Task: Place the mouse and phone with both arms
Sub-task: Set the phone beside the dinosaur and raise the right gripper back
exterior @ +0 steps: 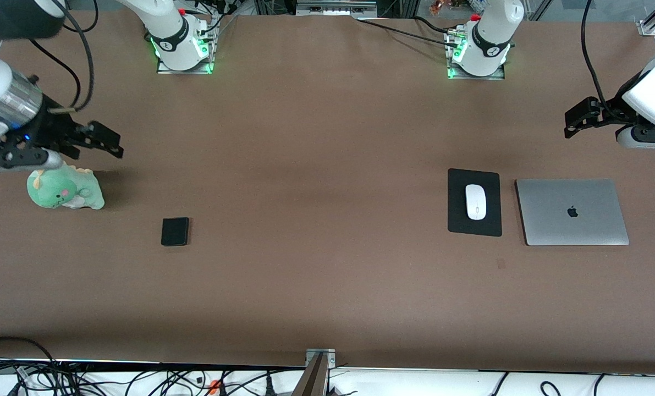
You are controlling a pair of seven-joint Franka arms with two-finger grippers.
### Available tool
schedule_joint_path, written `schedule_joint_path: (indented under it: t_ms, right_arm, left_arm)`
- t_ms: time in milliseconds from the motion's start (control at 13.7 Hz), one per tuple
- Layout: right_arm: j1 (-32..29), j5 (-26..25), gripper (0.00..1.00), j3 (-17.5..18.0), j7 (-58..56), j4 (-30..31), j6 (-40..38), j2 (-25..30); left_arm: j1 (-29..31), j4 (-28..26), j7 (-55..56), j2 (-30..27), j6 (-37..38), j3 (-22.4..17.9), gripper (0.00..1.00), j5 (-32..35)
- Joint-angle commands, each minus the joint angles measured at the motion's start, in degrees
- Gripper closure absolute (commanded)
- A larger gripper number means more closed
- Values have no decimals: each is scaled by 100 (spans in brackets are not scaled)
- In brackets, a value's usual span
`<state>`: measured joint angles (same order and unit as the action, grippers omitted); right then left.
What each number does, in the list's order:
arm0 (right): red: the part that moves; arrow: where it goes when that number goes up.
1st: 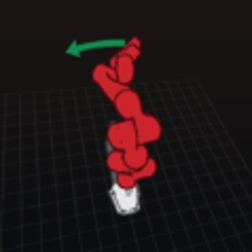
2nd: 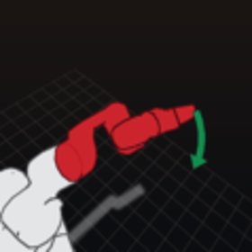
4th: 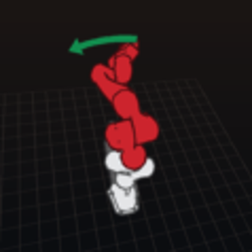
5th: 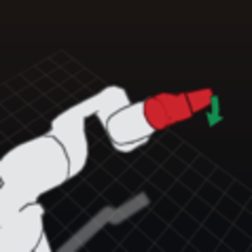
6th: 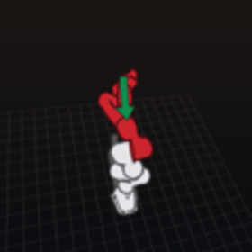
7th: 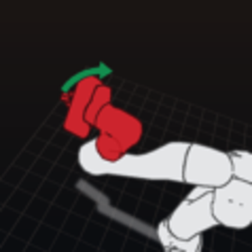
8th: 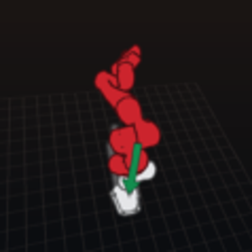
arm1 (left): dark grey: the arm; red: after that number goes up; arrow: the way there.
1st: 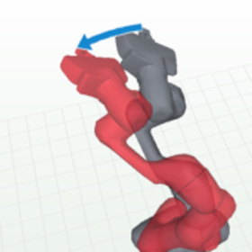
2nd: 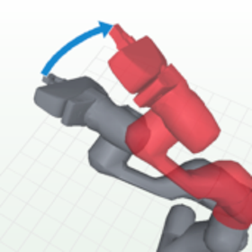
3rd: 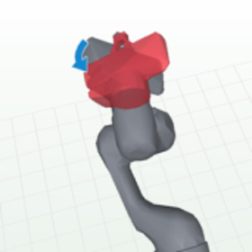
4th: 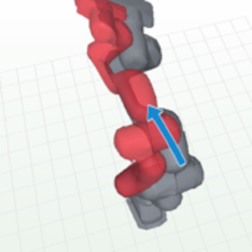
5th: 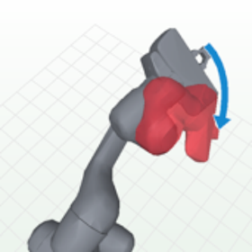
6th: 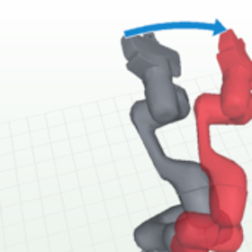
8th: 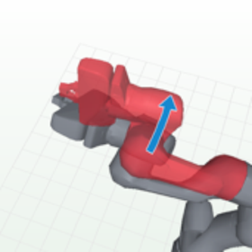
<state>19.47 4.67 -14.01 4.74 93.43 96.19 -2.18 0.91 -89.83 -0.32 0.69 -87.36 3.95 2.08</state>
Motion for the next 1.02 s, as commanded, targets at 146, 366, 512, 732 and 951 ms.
schedule_joint_path:
  t_ms: [146,366,512,732,951]
  right_arm:
    - [-14,-167,0,39,-140,79,-381,104]
    - [-206,-229,0,222,-324,105,-338,104]
    - [-1072,-221,0,1080,-229,79,-320,104]
    - [-1552,-229,0,1454,-183,35,-303,78]
    - [-1543,-256,0,1454,-245,9,-347,86]
  left_arm:
    - [15,168,-12,63,131,0,0,-6]
    - [15,168,-12,63,131,0,0,-6]
    - [23,168,-12,63,131,0,0,-6]
    - [23,168,-12,63,131,0,0,-6]
    - [32,168,-12,63,131,0,0,-6]
